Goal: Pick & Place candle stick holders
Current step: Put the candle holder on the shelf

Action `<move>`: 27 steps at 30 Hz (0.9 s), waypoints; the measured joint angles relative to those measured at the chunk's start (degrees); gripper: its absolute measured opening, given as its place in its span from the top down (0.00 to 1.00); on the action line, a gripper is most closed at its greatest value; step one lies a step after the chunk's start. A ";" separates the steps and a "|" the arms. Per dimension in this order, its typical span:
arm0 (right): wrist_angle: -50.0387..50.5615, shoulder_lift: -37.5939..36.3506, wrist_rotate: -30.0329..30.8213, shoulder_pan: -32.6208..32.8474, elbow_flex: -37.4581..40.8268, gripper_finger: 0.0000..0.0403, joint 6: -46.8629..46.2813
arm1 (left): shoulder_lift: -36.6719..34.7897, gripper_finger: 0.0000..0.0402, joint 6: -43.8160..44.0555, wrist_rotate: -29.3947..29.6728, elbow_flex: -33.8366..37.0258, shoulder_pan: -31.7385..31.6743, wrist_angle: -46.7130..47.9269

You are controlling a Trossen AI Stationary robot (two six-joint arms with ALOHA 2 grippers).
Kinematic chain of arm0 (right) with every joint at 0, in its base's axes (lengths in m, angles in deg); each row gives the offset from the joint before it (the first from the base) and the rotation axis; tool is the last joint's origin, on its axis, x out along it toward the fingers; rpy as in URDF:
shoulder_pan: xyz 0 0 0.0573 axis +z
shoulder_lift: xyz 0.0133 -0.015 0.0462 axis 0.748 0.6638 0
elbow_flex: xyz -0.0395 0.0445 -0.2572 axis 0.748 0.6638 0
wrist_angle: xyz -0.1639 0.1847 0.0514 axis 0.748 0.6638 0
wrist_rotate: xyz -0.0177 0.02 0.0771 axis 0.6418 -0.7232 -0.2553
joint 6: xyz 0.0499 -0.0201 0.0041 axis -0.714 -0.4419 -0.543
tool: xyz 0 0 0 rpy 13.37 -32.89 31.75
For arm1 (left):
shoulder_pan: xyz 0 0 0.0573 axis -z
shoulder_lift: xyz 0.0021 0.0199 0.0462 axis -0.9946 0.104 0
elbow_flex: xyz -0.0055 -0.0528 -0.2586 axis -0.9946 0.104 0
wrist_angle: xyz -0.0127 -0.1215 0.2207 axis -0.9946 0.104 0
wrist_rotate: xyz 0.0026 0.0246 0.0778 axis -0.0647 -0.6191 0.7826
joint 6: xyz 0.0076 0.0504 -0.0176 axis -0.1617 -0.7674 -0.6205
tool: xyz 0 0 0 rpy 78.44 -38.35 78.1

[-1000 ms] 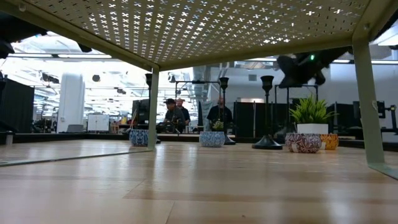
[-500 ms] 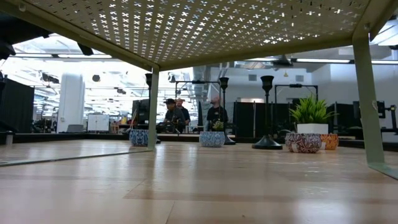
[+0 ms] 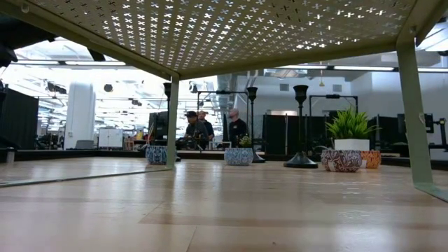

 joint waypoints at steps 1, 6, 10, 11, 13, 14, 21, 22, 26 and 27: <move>-1.35 1.33 1.54 2.78 0.00 1.00 -0.04 | 0.00 0.98 0.05 0.02 0.00 0.00 -0.04; -2.67 9.00 11.31 12.57 -2.61 1.00 -4.89 | 0.00 0.98 1.64 0.00 0.00 0.00 -0.31; -2.67 15.25 16.00 17.67 -7.15 1.00 -8.30 | 0.00 0.99 2.18 -0.93 0.00 0.00 -0.37; -2.65 16.83 16.87 18.79 -8.46 1.00 -9.15 | 0.00 0.99 2.18 -1.47 0.00 -0.02 -0.39; -2.38 19.79 17.98 20.78 -10.94 1.00 -10.89 | 0.00 0.99 2.18 -1.95 0.00 0.00 -0.41; -1.47 21.23 18.64 21.79 -12.18 1.00 -11.97 | 0.00 0.98 2.40 -1.95 0.00 -0.01 -0.41; 3.74 28.72 20.27 28.51 -19.19 1.00 -20.25 | 0.00 0.98 3.23 -1.97 0.00 0.00 -0.43; 3.96 29.48 20.28 29.47 -19.82 1.00 -20.73 | 0.00 0.98 3.23 -1.97 0.00 0.00 -0.43; 3.86 31.60 20.28 32.76 -21.29 1.00 -21.83 | 0.00 0.98 3.23 -1.97 0.00 -0.01 -0.43; 3.59 31.90 20.28 33.40 -21.35 1.00 -22.85 | 0.00 0.98 3.23 -1.97 0.00 0.00 -0.43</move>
